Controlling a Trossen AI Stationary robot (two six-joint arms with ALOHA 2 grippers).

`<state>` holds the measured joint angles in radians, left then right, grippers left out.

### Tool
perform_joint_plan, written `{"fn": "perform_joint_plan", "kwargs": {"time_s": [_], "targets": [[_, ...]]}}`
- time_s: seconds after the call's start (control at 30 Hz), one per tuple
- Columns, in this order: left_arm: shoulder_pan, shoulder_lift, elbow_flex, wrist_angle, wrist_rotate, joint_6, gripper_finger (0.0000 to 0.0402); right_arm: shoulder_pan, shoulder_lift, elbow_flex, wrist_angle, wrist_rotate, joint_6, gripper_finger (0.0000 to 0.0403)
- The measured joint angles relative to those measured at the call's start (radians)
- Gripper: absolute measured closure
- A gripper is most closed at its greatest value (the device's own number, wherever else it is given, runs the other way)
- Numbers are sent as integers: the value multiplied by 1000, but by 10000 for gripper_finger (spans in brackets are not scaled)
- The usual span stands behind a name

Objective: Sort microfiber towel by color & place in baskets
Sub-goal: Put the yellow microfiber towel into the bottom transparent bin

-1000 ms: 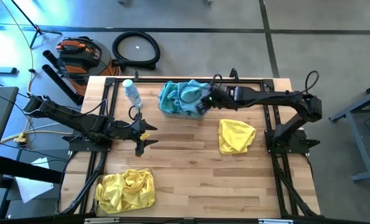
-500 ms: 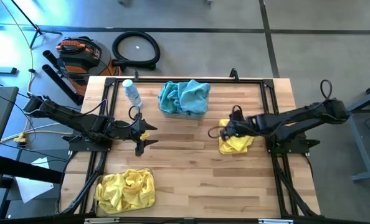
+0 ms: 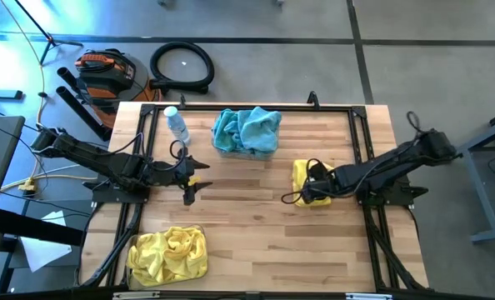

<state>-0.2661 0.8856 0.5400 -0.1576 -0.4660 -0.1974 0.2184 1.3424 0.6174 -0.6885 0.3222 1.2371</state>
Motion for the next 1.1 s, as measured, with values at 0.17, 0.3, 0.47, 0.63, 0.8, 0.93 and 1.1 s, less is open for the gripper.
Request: {"fn": "perform_joint_plan", "kwargs": {"time_s": [0.17, 0.3, 0.47, 0.63, 0.8, 0.93, 1.1], "targets": [[0, 3, 0, 16, -2, -28, 142, 4, 121, 5, 34, -36, 19, 288], [0, 24, 0, 83, -3, -35, 142, 32, 165, 11, 68, 12, 21, 360], [0, 86, 0, 210, -3, -34, 142, 87, 119, 83, 18, 58, 19, 380], [0, 158, 0, 337, -19, -34, 142, 160, 37, 200, -5, 190, -70, 396], [12, 239, 0, 500, -60, -2, 142, 204, 16, 345, 25, 319, -245, 395], [28, 315, 1, 658, -41, 56, 142, 202, 40, 431, 118, 364, -433, 400], [39, 411, 63, 740, 4, 70, 142, 185, 96, 483, 239, 379, -623, 401]]}}
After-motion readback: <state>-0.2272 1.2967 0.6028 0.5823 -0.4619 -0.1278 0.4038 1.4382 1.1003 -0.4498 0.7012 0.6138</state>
